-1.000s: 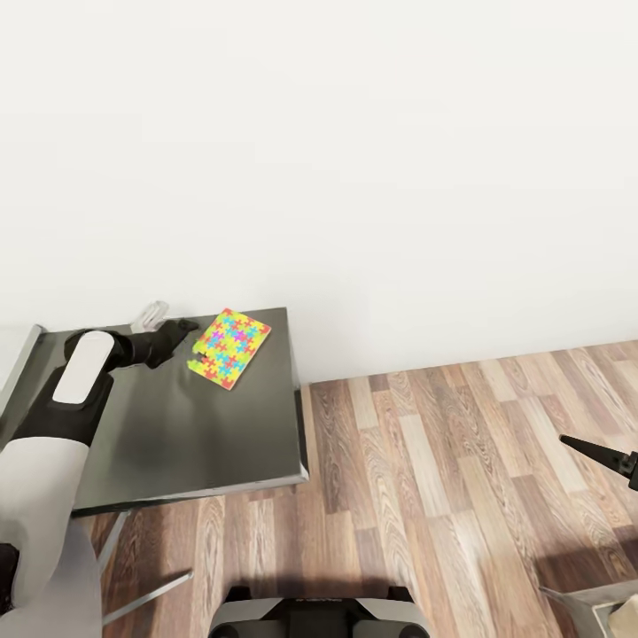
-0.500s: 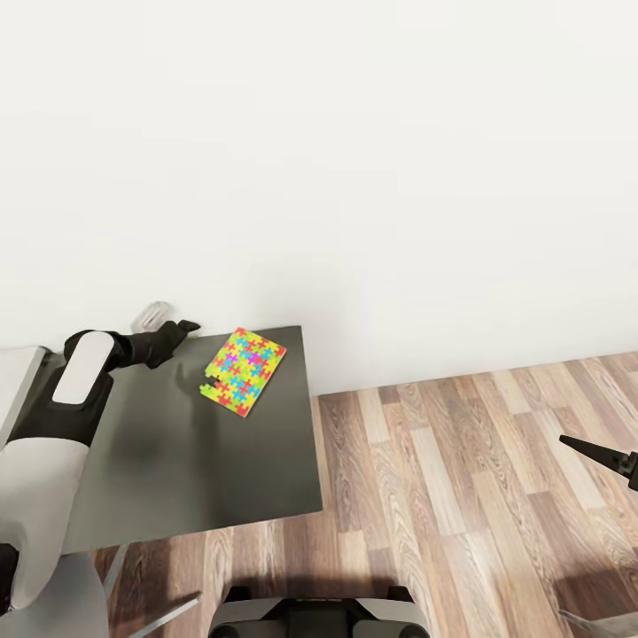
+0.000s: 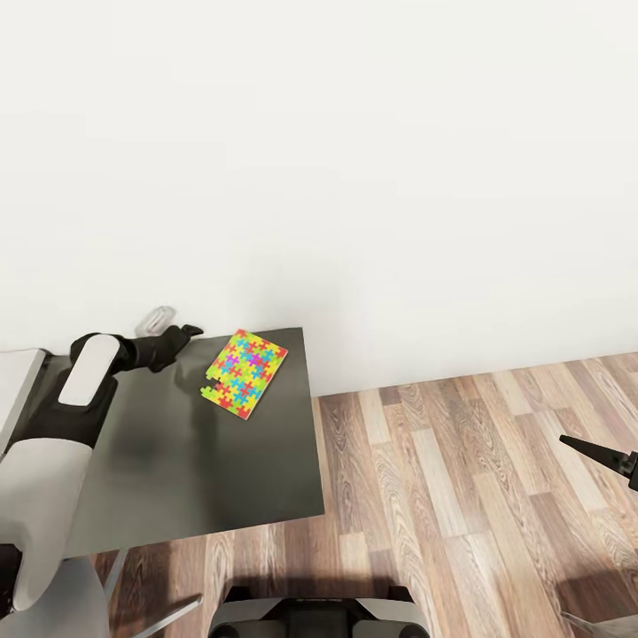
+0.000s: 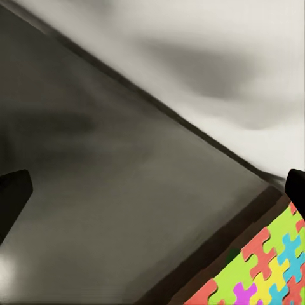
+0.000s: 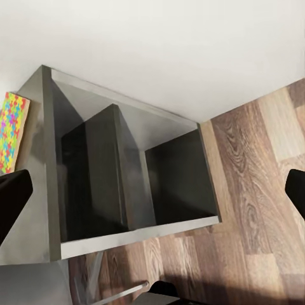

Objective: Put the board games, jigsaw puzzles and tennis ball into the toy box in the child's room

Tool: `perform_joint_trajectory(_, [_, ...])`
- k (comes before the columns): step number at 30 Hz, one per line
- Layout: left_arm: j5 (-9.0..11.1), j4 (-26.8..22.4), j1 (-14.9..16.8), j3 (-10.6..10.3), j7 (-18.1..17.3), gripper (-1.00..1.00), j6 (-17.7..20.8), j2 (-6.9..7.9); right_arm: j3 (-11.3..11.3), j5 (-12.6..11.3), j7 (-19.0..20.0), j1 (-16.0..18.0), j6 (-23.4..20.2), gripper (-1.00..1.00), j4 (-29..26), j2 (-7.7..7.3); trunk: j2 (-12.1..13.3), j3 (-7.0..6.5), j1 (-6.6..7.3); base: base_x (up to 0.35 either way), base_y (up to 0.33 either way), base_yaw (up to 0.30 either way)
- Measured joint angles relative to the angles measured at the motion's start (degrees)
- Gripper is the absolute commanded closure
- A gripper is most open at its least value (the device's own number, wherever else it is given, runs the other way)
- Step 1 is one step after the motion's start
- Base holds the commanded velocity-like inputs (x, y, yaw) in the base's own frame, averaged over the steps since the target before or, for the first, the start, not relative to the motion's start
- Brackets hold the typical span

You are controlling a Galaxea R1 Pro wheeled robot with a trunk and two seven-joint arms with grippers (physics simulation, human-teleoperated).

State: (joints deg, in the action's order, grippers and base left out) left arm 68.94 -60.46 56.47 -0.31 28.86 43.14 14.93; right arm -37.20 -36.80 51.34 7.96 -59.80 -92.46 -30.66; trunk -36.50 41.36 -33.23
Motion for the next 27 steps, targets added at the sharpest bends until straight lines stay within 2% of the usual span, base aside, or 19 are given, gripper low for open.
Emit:
perform_joint_trajectory(17, [-1.1, -0.3, -1.2, -0.2, 0.1, -1.00, 0.0, -0.90, -0.1, 0.0, 0.0, 0.0, 0.0, -1.00, 0.0, 0.00, 0.0, -0.01, 0.02, 0.001, 0.001, 0.000])
perform_joint_trajectory(27, [-1.6, -1.2, -1.6, -0.3, 0.2, -1.00, 0.1, -2.31, -0.1, 0.0, 0.0, 0.0, 0.0, -1.00, 0.1, 0.00, 0.0, -0.01, 0.01, 0.000, 0.000, -0.018])
